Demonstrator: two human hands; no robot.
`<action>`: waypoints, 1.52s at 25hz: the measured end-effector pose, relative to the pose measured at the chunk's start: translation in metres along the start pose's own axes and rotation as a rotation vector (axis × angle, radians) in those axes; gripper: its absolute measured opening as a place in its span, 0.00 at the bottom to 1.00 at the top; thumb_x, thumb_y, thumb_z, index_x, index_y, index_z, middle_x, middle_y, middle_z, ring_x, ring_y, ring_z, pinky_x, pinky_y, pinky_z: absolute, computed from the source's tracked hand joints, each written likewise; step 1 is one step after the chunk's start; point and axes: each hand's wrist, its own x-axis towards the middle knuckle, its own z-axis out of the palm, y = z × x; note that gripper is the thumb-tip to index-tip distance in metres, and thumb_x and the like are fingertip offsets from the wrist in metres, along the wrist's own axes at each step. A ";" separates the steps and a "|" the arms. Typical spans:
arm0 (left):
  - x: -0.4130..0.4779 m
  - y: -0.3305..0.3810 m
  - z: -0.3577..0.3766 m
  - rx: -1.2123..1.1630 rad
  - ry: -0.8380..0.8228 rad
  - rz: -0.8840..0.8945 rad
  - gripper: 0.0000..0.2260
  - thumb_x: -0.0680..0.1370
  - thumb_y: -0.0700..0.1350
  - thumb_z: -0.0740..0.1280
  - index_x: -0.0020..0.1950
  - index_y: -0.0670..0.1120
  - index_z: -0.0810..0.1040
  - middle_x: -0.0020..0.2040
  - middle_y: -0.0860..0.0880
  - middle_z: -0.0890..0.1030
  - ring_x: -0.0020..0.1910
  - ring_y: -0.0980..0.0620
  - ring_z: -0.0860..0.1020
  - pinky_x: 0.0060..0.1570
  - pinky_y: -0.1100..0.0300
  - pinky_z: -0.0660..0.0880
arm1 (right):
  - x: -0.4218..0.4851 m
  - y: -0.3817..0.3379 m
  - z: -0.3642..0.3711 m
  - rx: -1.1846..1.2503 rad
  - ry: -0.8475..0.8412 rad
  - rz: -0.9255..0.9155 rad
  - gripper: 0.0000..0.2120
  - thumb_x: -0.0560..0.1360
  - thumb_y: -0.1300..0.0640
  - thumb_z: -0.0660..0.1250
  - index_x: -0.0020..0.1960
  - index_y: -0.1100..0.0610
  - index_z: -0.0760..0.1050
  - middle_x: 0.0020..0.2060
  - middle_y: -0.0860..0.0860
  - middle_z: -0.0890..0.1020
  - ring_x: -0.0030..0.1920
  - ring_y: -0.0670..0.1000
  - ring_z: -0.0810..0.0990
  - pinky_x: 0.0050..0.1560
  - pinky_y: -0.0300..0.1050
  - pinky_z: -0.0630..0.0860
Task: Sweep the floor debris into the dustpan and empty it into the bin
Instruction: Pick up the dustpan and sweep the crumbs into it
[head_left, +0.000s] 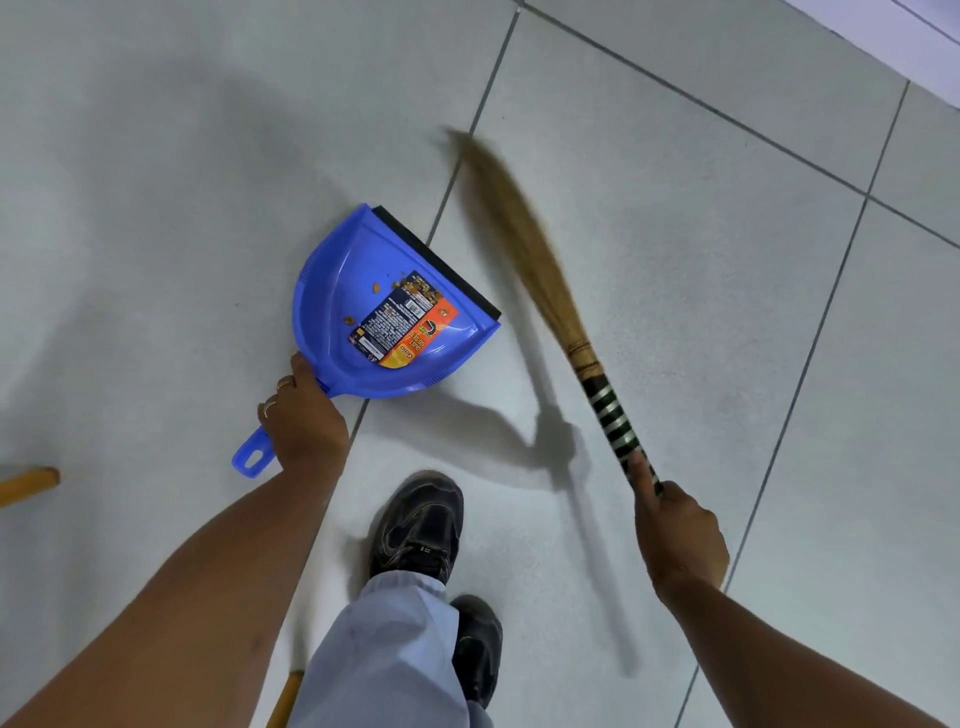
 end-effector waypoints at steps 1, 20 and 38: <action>-0.002 -0.002 0.002 -0.022 0.002 -0.025 0.25 0.73 0.28 0.62 0.69 0.36 0.62 0.53 0.31 0.77 0.49 0.32 0.77 0.56 0.41 0.70 | 0.005 -0.005 0.000 0.025 -0.007 0.034 0.37 0.72 0.27 0.42 0.39 0.57 0.75 0.32 0.53 0.78 0.32 0.51 0.74 0.32 0.42 0.67; -0.022 -0.036 -0.001 0.075 0.021 -0.113 0.26 0.75 0.30 0.62 0.71 0.36 0.59 0.54 0.30 0.76 0.50 0.31 0.76 0.54 0.40 0.70 | -0.009 -0.019 0.018 -0.086 -0.113 -0.092 0.37 0.71 0.26 0.42 0.39 0.54 0.76 0.33 0.51 0.79 0.34 0.51 0.77 0.34 0.42 0.71; -0.176 0.109 -0.235 -0.370 -0.033 -0.186 0.17 0.74 0.33 0.63 0.62 0.37 0.67 0.59 0.37 0.76 0.57 0.35 0.76 0.54 0.46 0.72 | -0.145 -0.027 -0.198 0.559 -0.157 -0.038 0.15 0.75 0.47 0.64 0.53 0.57 0.71 0.39 0.52 0.80 0.39 0.54 0.77 0.40 0.46 0.74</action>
